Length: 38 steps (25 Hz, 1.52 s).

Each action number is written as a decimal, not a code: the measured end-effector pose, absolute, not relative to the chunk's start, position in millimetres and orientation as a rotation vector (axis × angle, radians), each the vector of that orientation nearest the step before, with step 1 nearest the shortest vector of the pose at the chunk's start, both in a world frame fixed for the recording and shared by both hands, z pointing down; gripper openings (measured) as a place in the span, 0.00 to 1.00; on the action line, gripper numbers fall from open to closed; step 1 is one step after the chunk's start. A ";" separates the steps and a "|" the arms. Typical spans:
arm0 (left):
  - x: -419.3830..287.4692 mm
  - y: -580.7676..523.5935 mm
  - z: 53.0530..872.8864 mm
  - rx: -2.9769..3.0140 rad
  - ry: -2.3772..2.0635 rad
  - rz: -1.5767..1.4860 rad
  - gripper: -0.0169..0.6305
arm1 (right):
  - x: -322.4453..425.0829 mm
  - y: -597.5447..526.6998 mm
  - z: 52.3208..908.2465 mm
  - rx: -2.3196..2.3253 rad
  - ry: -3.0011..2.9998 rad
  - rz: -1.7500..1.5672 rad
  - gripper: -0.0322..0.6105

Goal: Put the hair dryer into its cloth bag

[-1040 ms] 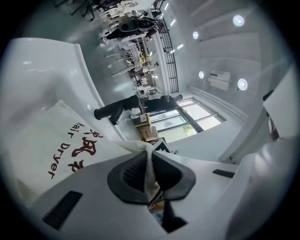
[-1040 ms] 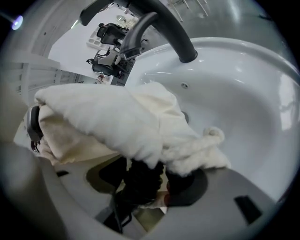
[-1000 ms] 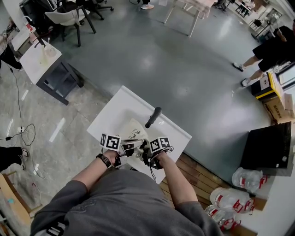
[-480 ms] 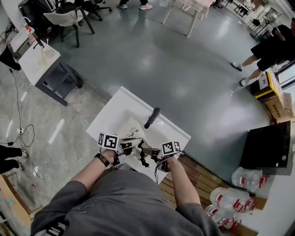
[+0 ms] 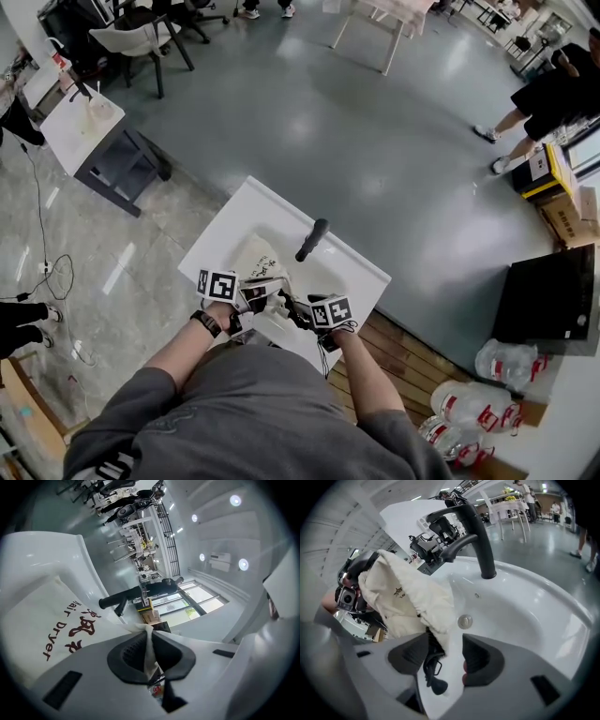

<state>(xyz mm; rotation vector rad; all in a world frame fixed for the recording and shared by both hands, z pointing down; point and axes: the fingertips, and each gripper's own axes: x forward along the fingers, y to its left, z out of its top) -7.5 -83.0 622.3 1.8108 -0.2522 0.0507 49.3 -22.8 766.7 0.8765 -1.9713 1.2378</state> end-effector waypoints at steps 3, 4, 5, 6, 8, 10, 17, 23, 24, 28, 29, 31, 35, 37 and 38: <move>-7.1 -80.1 619.1 1.822 -0.236 0.058 0.06 | 42.4 -22.9 774.4 0.835 -1.962 1.143 0.35; -6.0 -78.0 618.2 1.827 -0.229 0.065 0.06 | 40.8 -22.9 776.5 0.827 -1.957 1.126 0.35; -5.0 -76.0 617.8 1.831 -0.223 0.073 0.06 | 39.4 -23.4 778.2 0.826 -1.956 1.120 0.34; -4.6 -74.4 618.0 1.833 -0.220 0.078 0.06 | 38.0 -24.0 778.9 0.828 -1.959 1.125 0.33; -5.1 -74.2 618.2 1.829 -0.217 0.073 0.06 | 31.3 -24.9 775.2 0.821 -2.000 1.163 0.30; -6.2 -75.7 617.3 1.828 -0.212 0.068 0.06 | 23.0 -28.0 768.1 0.824 -2.056 1.199 0.29; -9.1 -70.6 618.5 1.844 -0.204 0.106 0.06 | 27.6 -37.7 777.5 0.945 -2.024 1.167 0.18; -18.7 -76.2 624.2 1.915 -0.263 0.138 0.06 | 48.1 -40.5 765.4 0.997 -2.017 1.131 0.14; -21.9 -77.6 626.2 1.930 -0.274 0.147 0.06 | 52.1 -40.7 761.6 1.001 -2.013 1.131 0.14; -34.4 -85.9 628.1 1.992 -0.328 0.191 0.06 | 60.5 -43.0 742.9 0.969 -1.996 1.121 0.14; -36.7 -87.9 630.2 2.015 -0.350 0.217 0.06 | 61.9 -44.0 737.6 0.958 -1.993 1.103 0.14; -40.0 -90.5 636.2 2.069 -0.399 0.299 0.06 | 64.1 -47.2 726.0 0.948 -1.992 1.070 0.14; -41.5 -89.4 648.6 2.160 -0.461 0.475 0.06 | 62.8 -57.6 697.4 0.960 -2.011 1.077 0.13; -40.8 -91.8 650.6 2.177 -0.478 0.494 0.06 | 60.4 -64.0 684.6 0.967 -2.030 1.096 0.13; -40.7 -93.4 651.1 2.181 -0.484 0.497 0.06 | 59.4 -67.0 679.8 0.973 -2.041 1.110 0.13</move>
